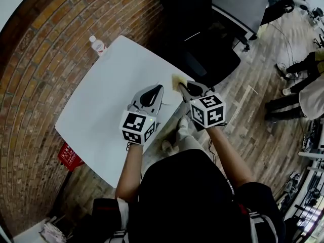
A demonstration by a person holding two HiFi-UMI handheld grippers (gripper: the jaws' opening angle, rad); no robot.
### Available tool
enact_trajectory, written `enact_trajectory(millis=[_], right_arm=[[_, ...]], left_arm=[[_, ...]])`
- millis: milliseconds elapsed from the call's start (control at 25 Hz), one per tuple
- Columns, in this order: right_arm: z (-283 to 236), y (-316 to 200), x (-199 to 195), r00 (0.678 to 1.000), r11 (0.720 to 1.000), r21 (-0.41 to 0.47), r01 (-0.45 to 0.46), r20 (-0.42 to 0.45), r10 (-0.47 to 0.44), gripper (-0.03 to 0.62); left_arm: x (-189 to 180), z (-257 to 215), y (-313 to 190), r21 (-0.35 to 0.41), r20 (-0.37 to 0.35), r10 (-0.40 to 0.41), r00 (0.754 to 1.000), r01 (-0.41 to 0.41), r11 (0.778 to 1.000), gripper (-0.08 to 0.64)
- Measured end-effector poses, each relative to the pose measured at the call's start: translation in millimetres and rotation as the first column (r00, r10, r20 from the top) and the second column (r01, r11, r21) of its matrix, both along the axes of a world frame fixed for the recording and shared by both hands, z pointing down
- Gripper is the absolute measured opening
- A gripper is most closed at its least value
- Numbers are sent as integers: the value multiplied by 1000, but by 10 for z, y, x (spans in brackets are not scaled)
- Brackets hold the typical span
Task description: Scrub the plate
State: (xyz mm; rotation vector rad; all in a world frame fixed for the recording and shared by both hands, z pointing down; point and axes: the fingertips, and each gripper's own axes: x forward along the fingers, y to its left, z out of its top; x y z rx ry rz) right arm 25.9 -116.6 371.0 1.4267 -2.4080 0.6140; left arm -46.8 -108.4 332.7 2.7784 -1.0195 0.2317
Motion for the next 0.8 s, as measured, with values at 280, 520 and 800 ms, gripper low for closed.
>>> enact_trajectory(millis=[280, 520, 800], right_arm=[[-366, 176, -91, 1000, 994, 103, -22, 16, 20, 40], [-673, 230, -139, 999, 984, 174, -34, 22, 31, 40], [-861, 310, -91, 999, 976, 218, -30, 22, 26, 40]], left_arm=[[-57, -208, 269, 52, -3, 27, 1000, -26, 998, 20], [-125, -414, 313, 88, -16, 14, 1000, -12, 996, 20], [-49, -644, 352, 149, -42, -4, 999, 10, 989, 20]])
